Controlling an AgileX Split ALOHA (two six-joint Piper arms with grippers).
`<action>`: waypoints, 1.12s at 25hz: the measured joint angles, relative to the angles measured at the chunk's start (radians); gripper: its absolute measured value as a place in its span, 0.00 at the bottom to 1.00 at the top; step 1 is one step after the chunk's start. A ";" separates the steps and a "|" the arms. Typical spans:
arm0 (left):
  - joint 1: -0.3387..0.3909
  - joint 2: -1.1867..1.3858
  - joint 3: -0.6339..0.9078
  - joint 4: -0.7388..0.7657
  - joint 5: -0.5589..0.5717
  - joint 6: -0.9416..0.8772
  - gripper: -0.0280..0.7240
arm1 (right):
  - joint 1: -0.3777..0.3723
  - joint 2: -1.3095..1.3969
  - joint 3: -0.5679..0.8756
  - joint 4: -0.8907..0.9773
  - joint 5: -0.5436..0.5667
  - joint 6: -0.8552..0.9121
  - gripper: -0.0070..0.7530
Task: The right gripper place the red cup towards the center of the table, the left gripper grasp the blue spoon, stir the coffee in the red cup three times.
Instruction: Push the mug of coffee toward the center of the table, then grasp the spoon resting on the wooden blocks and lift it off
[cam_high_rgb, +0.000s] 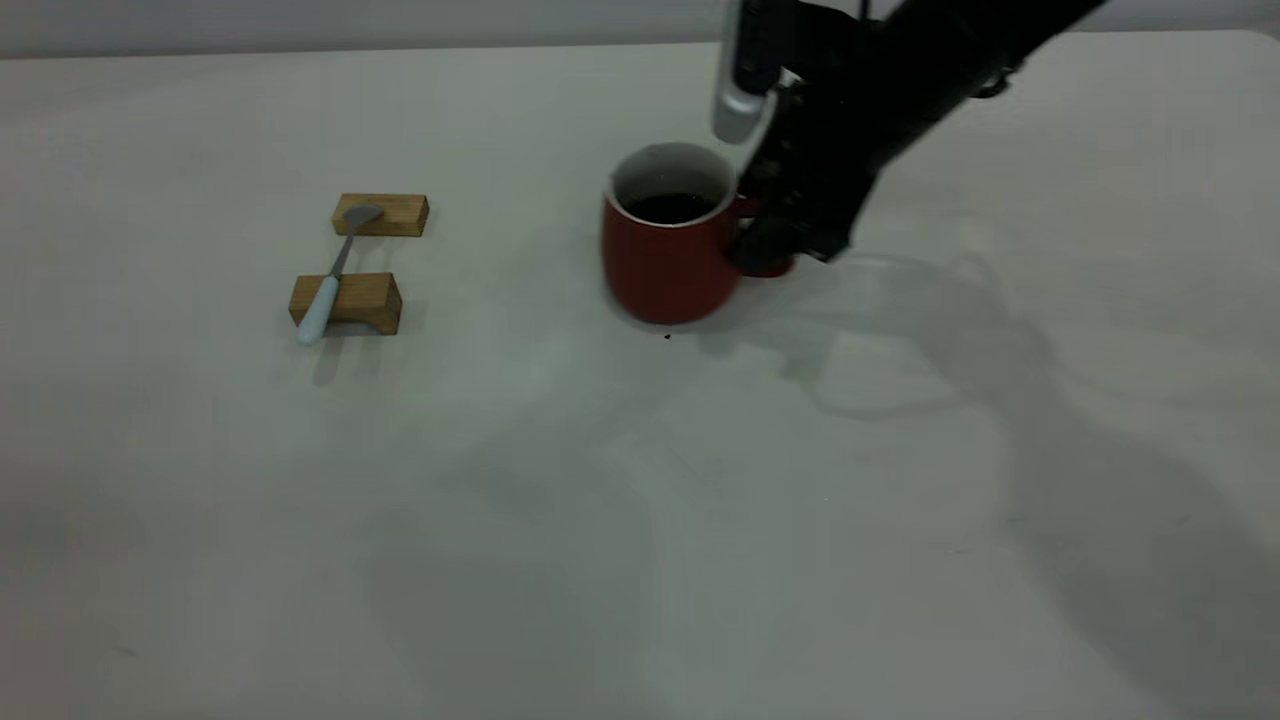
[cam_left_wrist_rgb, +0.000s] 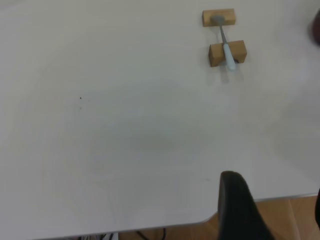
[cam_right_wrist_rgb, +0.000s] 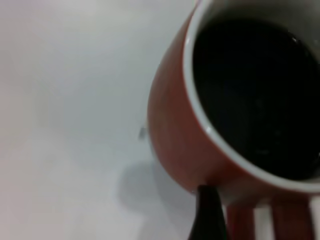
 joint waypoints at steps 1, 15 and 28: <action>0.000 0.000 0.000 0.000 0.000 0.000 0.63 | 0.005 0.000 -0.010 0.015 0.000 0.000 0.78; 0.000 0.000 0.000 0.000 0.000 -0.001 0.63 | -0.094 -0.387 0.269 -0.212 0.114 0.904 0.73; 0.000 0.000 0.000 0.000 0.000 -0.001 0.63 | -0.163 -1.243 0.730 -1.245 0.627 2.249 0.73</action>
